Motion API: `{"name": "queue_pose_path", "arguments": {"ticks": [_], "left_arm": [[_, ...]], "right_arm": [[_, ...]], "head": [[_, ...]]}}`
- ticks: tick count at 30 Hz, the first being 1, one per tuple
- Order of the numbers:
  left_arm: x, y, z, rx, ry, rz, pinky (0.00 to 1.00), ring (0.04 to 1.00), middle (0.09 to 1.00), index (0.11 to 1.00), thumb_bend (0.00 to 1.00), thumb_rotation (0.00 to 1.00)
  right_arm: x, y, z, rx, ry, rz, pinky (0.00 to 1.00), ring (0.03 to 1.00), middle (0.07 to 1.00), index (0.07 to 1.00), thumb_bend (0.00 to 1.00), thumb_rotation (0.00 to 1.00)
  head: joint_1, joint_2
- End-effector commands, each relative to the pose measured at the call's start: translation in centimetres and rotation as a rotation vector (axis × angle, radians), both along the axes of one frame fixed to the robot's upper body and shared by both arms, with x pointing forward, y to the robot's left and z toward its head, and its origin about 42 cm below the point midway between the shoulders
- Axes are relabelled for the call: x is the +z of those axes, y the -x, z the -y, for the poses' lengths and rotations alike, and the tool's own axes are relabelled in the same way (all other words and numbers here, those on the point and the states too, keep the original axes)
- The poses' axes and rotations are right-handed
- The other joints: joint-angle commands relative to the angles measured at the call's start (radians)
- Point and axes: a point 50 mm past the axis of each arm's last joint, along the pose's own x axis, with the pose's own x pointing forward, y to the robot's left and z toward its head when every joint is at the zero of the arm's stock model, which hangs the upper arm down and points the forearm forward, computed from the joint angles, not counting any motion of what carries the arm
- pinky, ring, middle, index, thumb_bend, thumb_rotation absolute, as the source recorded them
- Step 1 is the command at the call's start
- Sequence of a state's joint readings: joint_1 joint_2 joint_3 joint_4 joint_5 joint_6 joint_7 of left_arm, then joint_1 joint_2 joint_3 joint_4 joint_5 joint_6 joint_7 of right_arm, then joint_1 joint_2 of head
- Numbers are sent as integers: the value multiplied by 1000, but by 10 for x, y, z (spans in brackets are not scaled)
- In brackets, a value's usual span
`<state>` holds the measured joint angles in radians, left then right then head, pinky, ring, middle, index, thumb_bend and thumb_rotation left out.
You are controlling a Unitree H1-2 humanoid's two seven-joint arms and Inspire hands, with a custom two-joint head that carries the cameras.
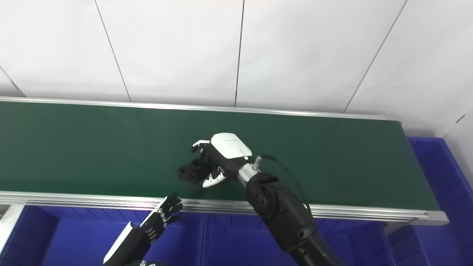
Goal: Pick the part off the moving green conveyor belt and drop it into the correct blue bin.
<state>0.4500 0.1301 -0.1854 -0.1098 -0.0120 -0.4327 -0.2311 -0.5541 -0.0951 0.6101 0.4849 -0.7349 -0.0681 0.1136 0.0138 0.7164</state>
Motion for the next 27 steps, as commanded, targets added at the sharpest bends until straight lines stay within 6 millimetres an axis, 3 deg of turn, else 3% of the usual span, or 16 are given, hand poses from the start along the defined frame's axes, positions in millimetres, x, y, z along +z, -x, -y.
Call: {"name": "queue_pose_path", "arguments": {"ticks": [1,6,9,11,12,18,20,27], "left_arm": [[9,0,0,-2,-1,61,897,945,975,978,703,548],[10,0,1,-1,5,61,896,944,974,978,703,534],[9,0,0,4,8,59,892,943,975,976,710,540],[9,0,0,3,6,60,892,945,977,979,711,546],[10,0,0,4,7,61,889,942,975,977,713,548],[9,-1,1,12,18,60,894,943,973,974,715,537],[9,-1,0,13,18,60,894,942,973,975,716,538],[9,-3,0,14,16,64,891,936,970,970,707,542]], "right_arm": [[11,-3,-3,42,-24,34,453,441,540,631,518,0],[12,-6,1,39,-35,56,438,434,545,540,497,0],[11,-4,3,37,-46,64,342,471,570,528,487,0],[8,-3,4,35,-43,64,336,476,567,525,487,0],[7,-2,5,33,-40,59,381,463,548,514,494,0],[2,3,7,33,-26,53,332,464,569,487,491,0],[4,4,8,35,-26,58,351,479,534,487,495,0],[25,12,16,25,-66,123,356,483,554,460,493,0]], "head": [[1,1],[1,4],[-3,4],[-3,5],[-3,4],[-4,5],[-5,3],[-9,3]]}}
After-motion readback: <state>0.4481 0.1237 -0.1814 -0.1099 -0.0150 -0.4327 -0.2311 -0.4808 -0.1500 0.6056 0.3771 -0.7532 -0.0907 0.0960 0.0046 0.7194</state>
